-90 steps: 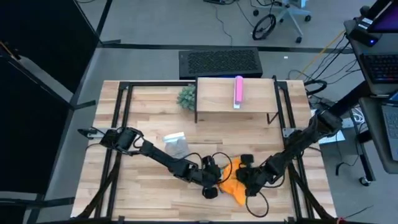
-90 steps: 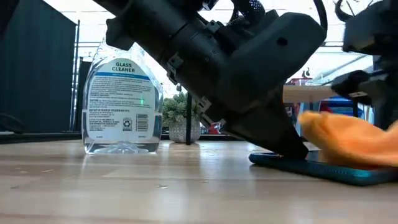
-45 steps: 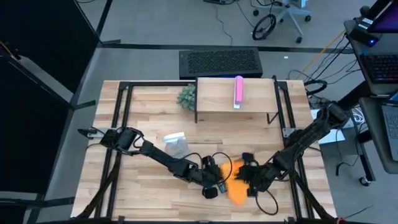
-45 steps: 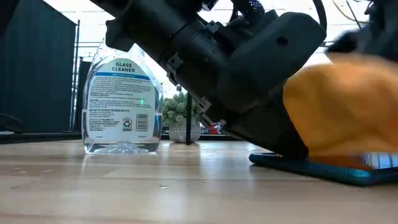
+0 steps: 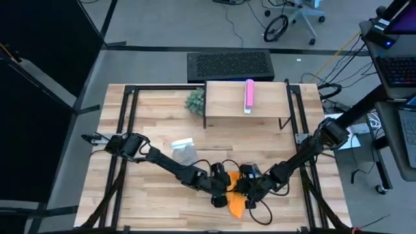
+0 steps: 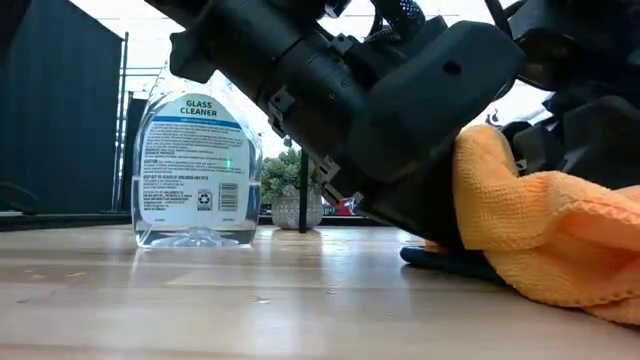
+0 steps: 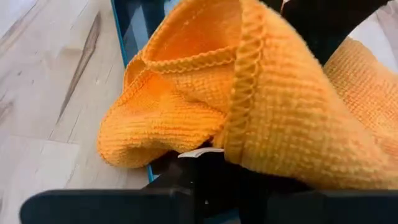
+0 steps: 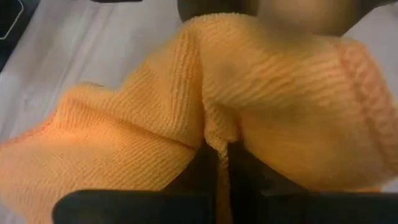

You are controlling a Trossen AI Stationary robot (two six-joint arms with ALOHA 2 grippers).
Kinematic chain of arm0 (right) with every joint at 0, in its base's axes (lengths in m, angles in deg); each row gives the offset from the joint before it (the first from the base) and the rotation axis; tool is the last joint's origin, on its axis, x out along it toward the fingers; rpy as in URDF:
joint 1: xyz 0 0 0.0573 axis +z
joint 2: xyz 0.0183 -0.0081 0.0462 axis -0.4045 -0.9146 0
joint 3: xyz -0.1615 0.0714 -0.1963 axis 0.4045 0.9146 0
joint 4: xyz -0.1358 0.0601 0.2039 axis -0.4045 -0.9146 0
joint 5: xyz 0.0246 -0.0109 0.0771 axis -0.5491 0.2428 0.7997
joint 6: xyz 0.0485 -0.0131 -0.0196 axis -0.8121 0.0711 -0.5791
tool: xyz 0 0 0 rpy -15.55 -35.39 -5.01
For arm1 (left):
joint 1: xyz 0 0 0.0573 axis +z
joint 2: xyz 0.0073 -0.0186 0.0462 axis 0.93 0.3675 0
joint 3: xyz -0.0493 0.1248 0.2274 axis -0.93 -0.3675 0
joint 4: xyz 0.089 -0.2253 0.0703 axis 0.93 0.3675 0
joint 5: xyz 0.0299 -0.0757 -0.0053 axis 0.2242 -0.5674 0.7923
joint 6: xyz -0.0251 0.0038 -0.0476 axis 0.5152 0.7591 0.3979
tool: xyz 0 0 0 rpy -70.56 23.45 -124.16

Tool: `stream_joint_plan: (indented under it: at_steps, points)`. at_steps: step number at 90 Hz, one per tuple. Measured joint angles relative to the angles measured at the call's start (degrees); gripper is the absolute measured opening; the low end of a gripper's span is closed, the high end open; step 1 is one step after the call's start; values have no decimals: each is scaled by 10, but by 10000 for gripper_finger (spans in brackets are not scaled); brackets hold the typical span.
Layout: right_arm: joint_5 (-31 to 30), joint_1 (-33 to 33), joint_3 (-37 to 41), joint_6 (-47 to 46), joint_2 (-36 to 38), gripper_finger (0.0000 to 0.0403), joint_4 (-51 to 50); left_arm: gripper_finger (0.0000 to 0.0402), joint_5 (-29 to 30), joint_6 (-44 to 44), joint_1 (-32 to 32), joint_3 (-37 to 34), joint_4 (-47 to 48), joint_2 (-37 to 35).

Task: Apply microfiber cloth
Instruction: Wipe the tablet with the microfiber cloth

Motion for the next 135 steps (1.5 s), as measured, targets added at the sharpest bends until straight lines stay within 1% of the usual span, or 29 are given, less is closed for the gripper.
stream_joint_plan:
  at_steps: [13,26,36,45,59,69,77,81,87,91,97,104,112,120,126,135]
  points:
    - [6,5,2,-13,53,2,-133,49,-2,0,0,1,5,0]
    - [14,5,5,-38,114,2,-295,49,-2,0,0,1,5,0]
    - [2,6,7,-89,148,2,-411,49,-2,0,0,1,5,0]
    - [3,11,9,-140,169,2,-477,49,-2,1,0,1,4,0]
    - [2,49,8,-197,209,2,-475,49,5,-25,-5,13,22,-20]
    - [1,103,8,-260,244,2,-467,49,13,-35,-10,20,58,-47]
    - [-1,148,8,-292,261,2,-430,49,33,-44,-12,27,72,-73]
    - [-11,167,7,-297,261,2,-397,49,58,-46,-10,27,92,-85]
    - [-41,189,7,-302,248,2,-347,49,88,-58,-4,29,116,-90]
    - [-58,196,7,-303,233,2,-319,49,98,-64,3,28,142,-89]
    - [-76,197,6,-303,201,2,-287,49,98,-63,15,28,177,-82]
    - [-80,195,6,-302,155,2,-268,49,78,-47,29,26,194,-73]
    - [-79,192,6,-307,103,2,-289,49,9,-36,40,24,182,-58]
    - [-90,187,0,-330,63,2,-324,49,-36,-14,35,25,161,-53]
    - [-104,178,-1,-323,49,2,-338,49,-47,1,27,26,148,-44]
    - [-139,157,2,-284,49,2,-350,49,-67,28,14,27,127,-39]
